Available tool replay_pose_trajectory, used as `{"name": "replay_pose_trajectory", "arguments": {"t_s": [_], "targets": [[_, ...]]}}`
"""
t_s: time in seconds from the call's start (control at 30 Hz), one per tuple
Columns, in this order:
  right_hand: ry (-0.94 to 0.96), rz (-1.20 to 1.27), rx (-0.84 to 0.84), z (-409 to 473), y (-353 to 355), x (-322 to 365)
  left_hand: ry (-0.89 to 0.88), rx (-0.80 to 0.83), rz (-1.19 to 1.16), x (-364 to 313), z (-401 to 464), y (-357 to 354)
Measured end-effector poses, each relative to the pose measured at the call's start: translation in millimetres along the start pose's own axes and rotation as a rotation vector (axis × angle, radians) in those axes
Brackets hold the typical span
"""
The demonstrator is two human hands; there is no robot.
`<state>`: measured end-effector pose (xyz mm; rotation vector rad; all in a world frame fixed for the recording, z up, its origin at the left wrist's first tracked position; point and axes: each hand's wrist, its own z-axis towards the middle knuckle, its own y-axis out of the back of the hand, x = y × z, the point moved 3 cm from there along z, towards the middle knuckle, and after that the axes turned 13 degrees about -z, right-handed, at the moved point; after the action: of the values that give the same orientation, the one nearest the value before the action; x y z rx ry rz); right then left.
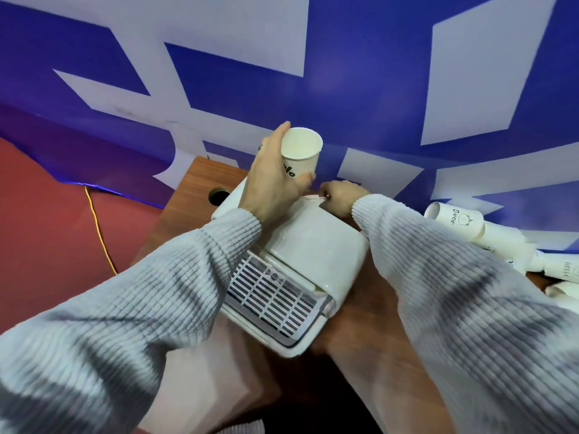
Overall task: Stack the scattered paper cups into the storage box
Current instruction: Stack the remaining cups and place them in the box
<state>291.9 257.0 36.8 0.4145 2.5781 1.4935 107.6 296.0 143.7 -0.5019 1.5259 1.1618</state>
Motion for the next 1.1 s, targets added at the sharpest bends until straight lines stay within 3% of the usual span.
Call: {"name": "replay_pose_trajectory", "arguments": {"t_s": [0.23, 0.47, 0.63, 1.1], "targets": [[-0.062, 0.231, -0.338, -79, 27, -15, -0.057, -0.181, -0.111, -23, -24, 16], [-0.086, 0.406, -0.629, -158, 46, -18, -0.155, -0.199, -0.105, -52, -74, 21], [-0.090, 0.439, -0.748, -199, 50, -10, -0.208, -0.195, -0.118, -66, -98, 30], [-0.021, 0.607, -1.334, -246, -20, 24, -0.581, -0.250, -0.314, -11, -144, 32]]}}
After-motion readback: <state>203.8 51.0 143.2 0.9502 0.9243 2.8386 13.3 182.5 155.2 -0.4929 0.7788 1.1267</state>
